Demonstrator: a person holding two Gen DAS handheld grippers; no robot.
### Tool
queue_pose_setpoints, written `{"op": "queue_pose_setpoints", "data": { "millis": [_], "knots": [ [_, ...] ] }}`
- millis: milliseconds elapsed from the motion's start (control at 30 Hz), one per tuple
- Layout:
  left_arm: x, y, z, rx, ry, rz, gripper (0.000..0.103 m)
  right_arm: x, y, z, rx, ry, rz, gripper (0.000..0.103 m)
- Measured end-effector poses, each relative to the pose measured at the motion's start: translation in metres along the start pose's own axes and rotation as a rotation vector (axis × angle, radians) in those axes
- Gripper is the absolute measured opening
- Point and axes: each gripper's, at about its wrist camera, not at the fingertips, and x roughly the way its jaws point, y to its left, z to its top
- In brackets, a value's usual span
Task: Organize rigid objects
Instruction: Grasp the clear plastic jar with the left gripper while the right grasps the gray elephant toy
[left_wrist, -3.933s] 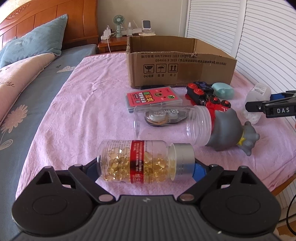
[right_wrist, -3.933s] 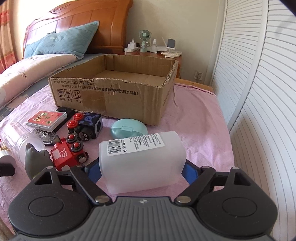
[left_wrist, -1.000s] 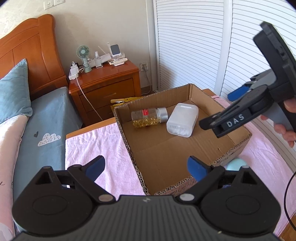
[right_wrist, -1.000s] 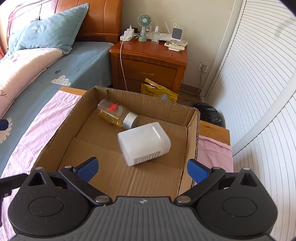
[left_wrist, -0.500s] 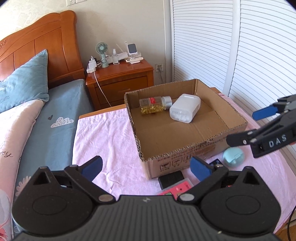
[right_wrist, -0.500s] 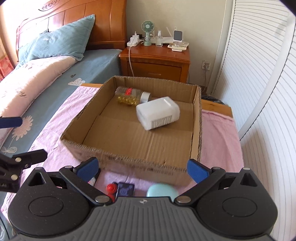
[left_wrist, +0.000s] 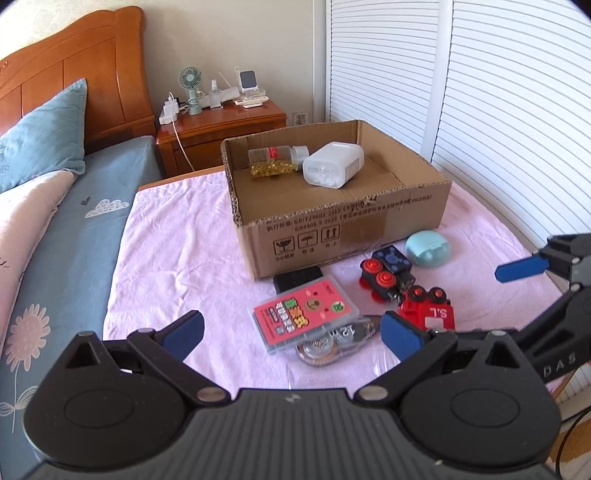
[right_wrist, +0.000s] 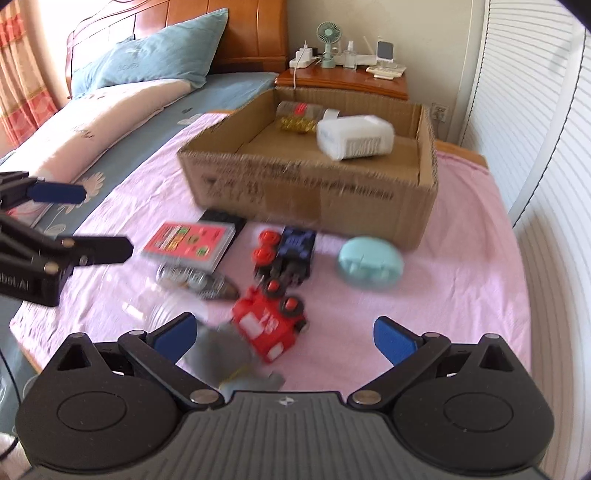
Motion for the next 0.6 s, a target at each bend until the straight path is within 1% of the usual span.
{"op": "queue_pose_setpoints", "data": {
  "millis": [133,200,367,467,600],
  "knots": [
    [-0.002,-0.006,-0.012,0.004,0.02,-0.03,0.101,0.006,0.008,-0.016,0.007,0.03,-0.011,0.103],
    [-0.004,-0.006,-0.015,-0.007,0.015,-0.034,0.101,0.011,0.011,-0.019,0.019,0.036,-0.021,0.103],
    [-0.011,0.001,-0.015,-0.057,-0.003,-0.036,0.101,0.02,0.022,-0.016,0.039,0.023,-0.029,0.103],
    [-0.013,0.006,-0.016,-0.07,-0.006,-0.044,0.101,0.027,0.029,-0.013,0.038,-0.002,-0.078,0.103],
    [-0.01,0.005,-0.018,-0.067,0.013,-0.064,0.101,0.032,0.03,-0.012,0.059,-0.004,-0.094,0.103]
  ]
}}
